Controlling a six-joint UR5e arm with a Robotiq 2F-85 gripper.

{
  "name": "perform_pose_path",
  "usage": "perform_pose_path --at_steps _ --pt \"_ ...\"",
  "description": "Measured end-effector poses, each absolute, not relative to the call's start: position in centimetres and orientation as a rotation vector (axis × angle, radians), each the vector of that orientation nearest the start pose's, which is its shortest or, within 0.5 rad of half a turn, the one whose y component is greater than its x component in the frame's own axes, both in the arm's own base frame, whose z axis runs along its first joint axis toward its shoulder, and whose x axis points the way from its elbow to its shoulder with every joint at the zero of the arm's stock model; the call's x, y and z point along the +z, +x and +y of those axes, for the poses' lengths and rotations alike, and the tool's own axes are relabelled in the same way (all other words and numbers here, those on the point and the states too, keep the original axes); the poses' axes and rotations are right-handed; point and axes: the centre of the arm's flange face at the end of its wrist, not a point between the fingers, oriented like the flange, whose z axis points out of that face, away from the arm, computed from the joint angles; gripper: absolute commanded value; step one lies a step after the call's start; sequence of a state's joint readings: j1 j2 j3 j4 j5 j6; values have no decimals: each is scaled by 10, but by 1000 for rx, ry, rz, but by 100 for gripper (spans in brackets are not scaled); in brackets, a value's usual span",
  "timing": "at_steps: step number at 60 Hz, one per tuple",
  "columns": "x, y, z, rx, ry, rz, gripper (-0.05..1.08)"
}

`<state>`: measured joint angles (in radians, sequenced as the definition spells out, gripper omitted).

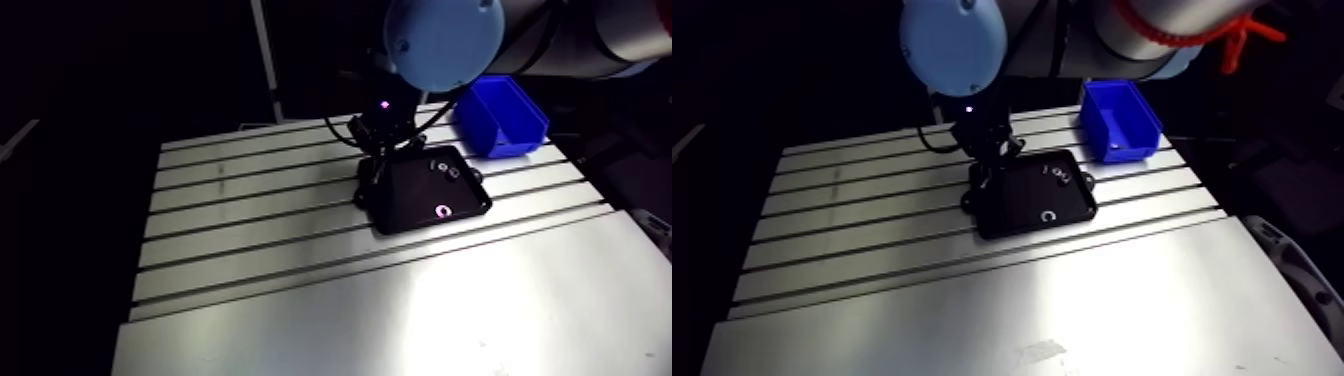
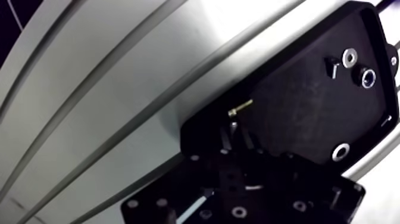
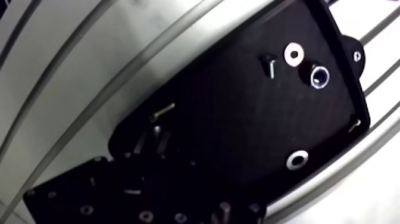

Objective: Pick up the M10 bolt from the tray and put it into the blue bin.

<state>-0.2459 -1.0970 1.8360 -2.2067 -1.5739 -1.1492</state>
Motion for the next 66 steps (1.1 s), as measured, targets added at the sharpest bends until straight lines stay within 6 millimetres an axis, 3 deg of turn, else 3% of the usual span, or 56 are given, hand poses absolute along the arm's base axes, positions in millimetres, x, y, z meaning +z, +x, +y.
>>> perform_pose_path --at_steps 19,37,50,66 --pt "173 -581 11 22 966 2898 103" --pt "195 -567 15 69 851 2933 105" --pt "226 -557 24 77 652 2962 102" --pt "278 -557 31 49 231 3012 103"
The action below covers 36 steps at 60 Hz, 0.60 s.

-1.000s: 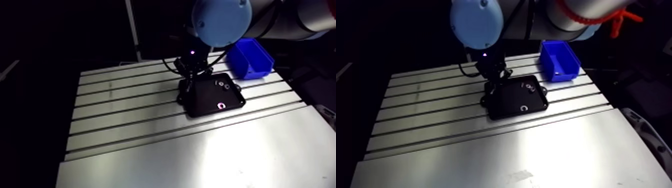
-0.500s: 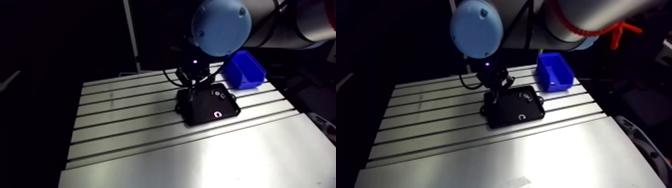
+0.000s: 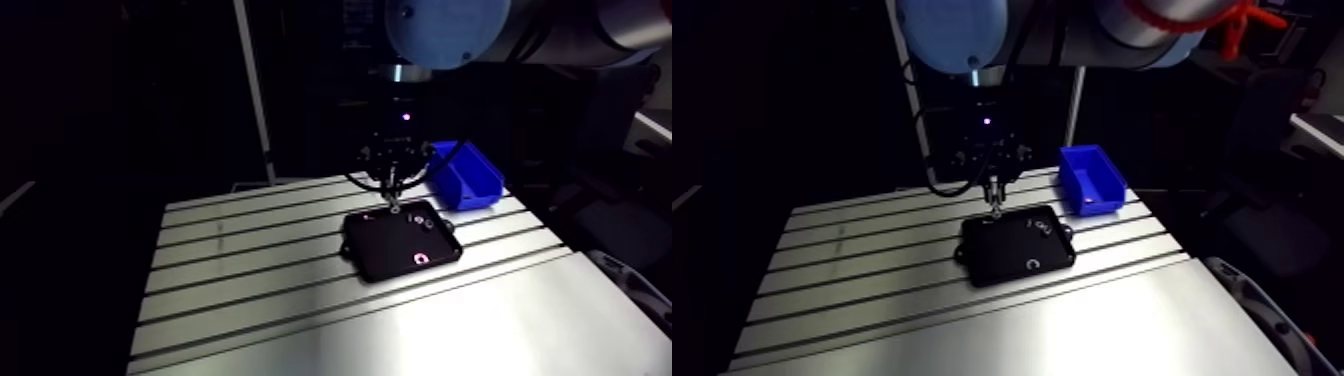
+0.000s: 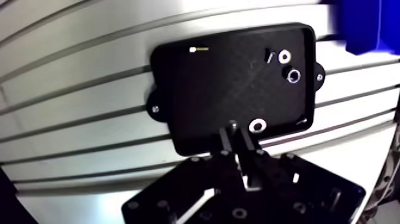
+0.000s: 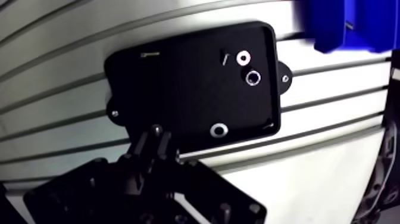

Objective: Pick up the M10 bolt from the tray and put it into the blue bin.

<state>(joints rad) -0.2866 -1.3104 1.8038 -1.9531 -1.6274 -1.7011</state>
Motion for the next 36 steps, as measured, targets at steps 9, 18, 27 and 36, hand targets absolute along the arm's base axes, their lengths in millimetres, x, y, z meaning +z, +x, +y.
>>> perform_pose_path --at_steps 9,18,27,36 --pt "303 -558 39 9 -99 3012 105" --pt "320 -560 50 -26 -460 2989 107" --pt "331 -562 68 -55 -824 2931 107" --pt "338 -564 88 -68 -1163 2839 107"
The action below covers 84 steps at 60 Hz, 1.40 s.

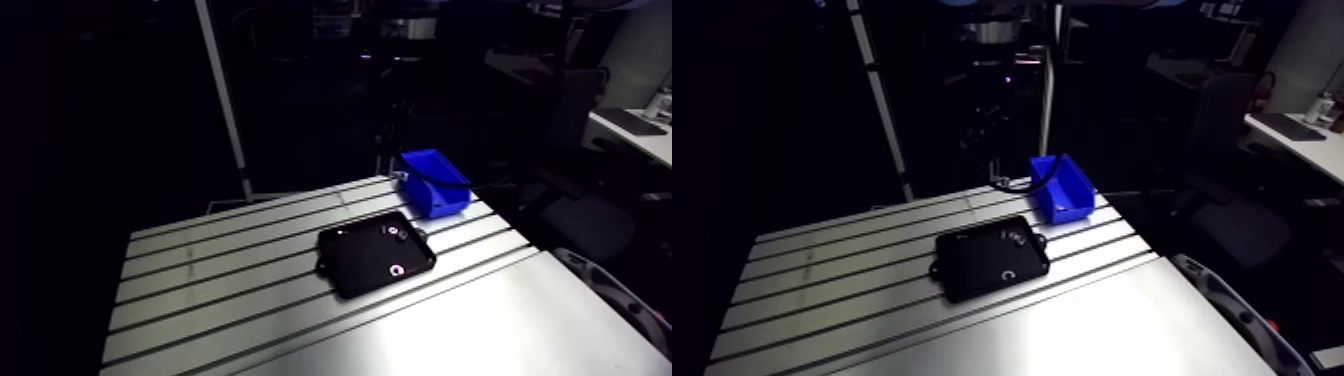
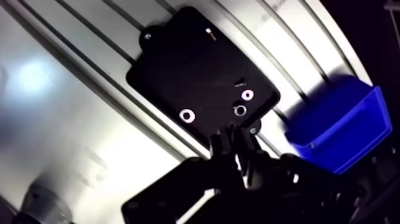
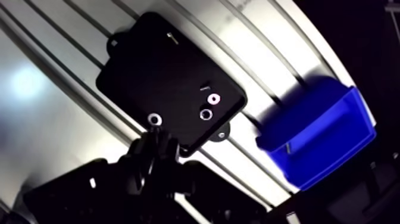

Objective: Pick up the M10 bolt from the tray and put it into the blue bin.

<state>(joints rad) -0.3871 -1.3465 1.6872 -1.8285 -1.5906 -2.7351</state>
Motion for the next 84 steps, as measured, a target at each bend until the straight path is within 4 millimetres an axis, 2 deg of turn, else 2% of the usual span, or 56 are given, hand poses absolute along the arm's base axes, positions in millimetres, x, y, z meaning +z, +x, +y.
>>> perform_pose_path --at_steps 19,37,65,84 --pt "353 -574 135 -36 -1718 2577 107" --pt "344 -597 173 -7 -2004 2370 107" --pt "314 -628 224 73 -2081 2272 107" --pt "291 -639 242 68 -2082 2262 107"
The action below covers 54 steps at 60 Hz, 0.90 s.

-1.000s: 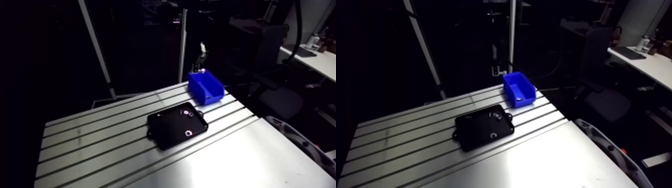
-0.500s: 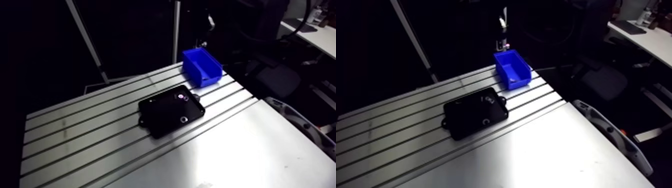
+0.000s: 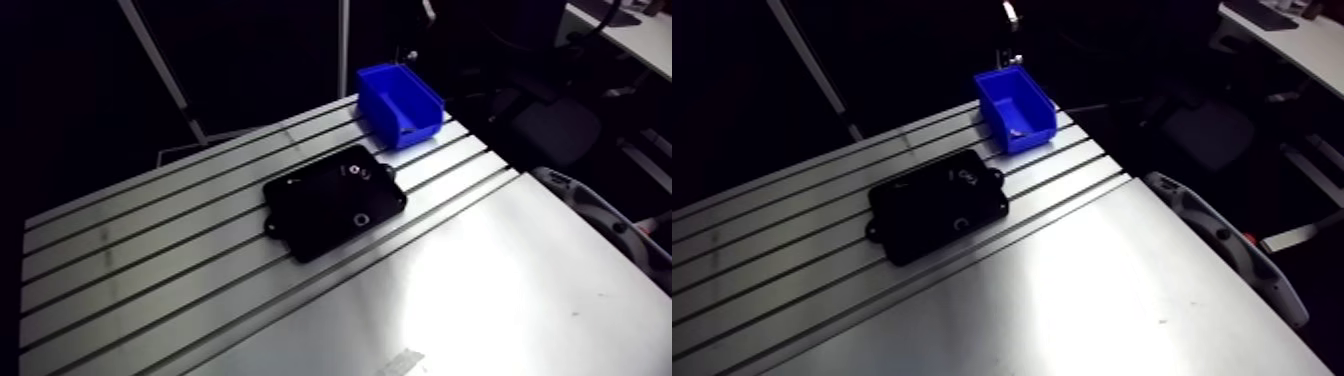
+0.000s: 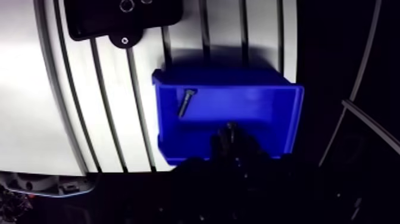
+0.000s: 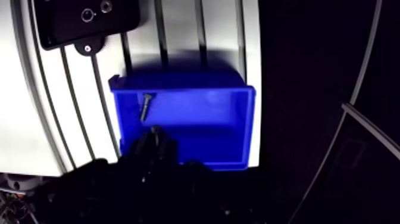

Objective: Pick up the M10 bolt from the tray and put it into the blue bin.

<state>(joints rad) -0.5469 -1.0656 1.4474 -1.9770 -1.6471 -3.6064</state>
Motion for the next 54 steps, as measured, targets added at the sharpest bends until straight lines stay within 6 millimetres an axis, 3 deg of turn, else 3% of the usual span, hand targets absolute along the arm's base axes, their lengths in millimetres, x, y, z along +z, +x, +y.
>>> perform_pose_path --at_steps 54 --pt "214 -656 262 5 -2043 2261 107"
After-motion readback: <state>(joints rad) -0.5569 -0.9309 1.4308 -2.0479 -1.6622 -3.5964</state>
